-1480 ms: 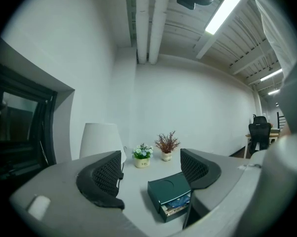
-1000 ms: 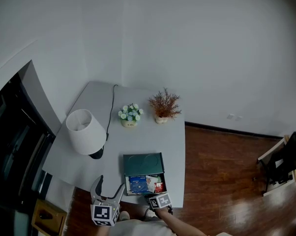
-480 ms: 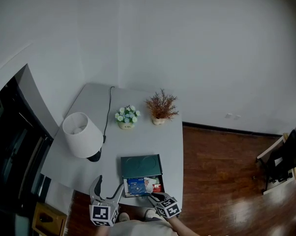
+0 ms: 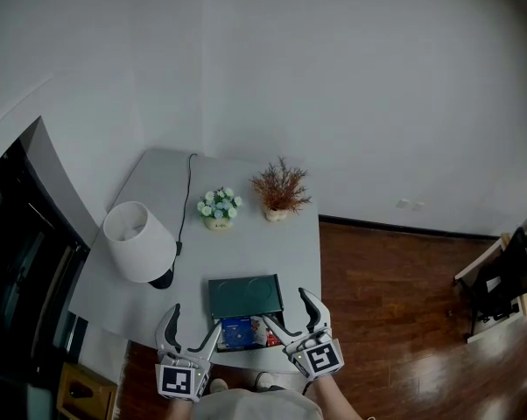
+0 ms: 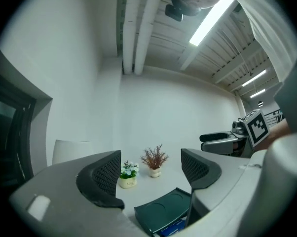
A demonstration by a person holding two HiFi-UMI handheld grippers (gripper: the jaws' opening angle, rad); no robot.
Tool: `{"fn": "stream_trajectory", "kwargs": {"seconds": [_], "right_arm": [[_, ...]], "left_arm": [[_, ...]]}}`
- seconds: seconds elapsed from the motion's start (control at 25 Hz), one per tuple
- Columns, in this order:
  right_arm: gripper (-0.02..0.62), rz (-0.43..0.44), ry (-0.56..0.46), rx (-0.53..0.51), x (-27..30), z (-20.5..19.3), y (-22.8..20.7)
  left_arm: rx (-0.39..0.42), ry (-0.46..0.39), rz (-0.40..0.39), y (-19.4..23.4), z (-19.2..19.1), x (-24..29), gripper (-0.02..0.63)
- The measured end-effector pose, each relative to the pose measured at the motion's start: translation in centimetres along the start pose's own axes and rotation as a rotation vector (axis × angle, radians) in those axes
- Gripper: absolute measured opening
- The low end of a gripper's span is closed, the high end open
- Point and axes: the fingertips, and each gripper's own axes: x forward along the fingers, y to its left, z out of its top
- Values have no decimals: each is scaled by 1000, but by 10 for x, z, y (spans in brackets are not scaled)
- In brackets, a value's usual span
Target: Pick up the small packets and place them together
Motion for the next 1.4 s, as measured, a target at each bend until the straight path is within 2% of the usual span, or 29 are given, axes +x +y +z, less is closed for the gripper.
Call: {"fn": "stream_trajectory", "kwargs": {"seconds": [0.04, 0.12, 0.24, 0.32, 0.48, 0.6, 0.68, 0.84, 0.92, 1.0, 1.16, 1.2, 1.24, 1.4], "right_arm": [[420, -6, -8, -17, 1, 5, -4], [420, -17, -25, -25, 2, 11, -11], [419, -25, -49, 7, -4, 13, -20], [380, -35, -54, 43, -7, 10, -24], [379, -60, 14, 147, -7, -13, -30], [375, 25, 154, 254, -1, -51, -19], [350, 99, 311, 380, 4, -92, -5], [350, 238, 605, 688, 2, -174, 34], [350, 317, 719, 773, 2, -205, 55], [350, 366, 825, 777, 2, -234, 70], [348, 408, 1009, 760, 6, -281, 90], [339, 413, 1043, 766, 7, -289, 94], [290, 415, 1073, 775, 8, -297, 98], [287, 407, 1162, 761, 8, -318, 107]], "left_arm": [[-10, -11, 6, 1, 1, 1, 389], [-39, -26, 15, 4, 2, 3, 416], [-66, -10, 40, 10, 1, 4, 420], [-91, -8, 50, 15, 2, 4, 407], [-79, -15, 70, 22, 2, 3, 405], [-80, 1, 79, 25, -3, 3, 405], [-81, 22, 87, 27, -9, 4, 405], [-78, 55, 79, 25, -19, 6, 405], [-72, 66, 69, 23, -21, 5, 405], [-71, 78, 65, 23, -24, 4, 405], [-74, 93, 59, 23, -28, 2, 388], [-76, 97, 60, 23, -29, 0, 387], [-76, 99, 60, 23, -30, -1, 387], [-70, 103, 55, 23, -28, -5, 379]]}}
